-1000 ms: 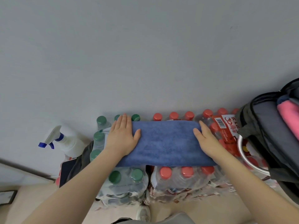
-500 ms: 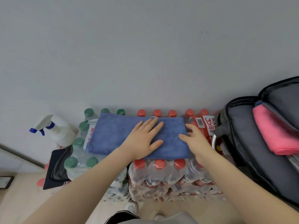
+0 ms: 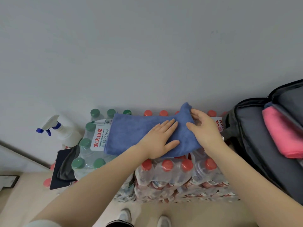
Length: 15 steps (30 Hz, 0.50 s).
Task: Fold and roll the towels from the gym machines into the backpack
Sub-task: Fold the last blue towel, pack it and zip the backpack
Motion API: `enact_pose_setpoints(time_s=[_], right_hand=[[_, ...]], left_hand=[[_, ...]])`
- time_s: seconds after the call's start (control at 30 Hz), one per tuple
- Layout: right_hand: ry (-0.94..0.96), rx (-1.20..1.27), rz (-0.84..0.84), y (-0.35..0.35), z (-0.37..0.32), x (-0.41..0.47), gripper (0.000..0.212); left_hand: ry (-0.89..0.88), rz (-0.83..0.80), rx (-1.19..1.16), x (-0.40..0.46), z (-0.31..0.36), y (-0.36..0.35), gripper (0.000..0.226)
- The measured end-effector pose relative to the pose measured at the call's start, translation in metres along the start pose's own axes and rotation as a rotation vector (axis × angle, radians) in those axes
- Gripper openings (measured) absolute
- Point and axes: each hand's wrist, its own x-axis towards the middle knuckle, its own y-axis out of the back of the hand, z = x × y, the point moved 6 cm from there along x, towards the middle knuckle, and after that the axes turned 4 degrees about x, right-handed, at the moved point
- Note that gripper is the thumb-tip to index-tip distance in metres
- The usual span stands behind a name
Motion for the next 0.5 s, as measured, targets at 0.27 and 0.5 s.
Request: enact_pose_setpoints(time_s=[0.27,0.5], right_hand=[[0.090,-0.334,-0.017,-0.068,-0.050,-0.013,0.027],[0.008,-0.550,-0.077,-0.125,-0.043,-0.017,0.027]], left_hand=[[0.028,0.067,-0.217,-0.042,-0.076,0.036,0.052],[-0.138,0.011,-0.313,-0.051,-0.084,0.031,0.059]])
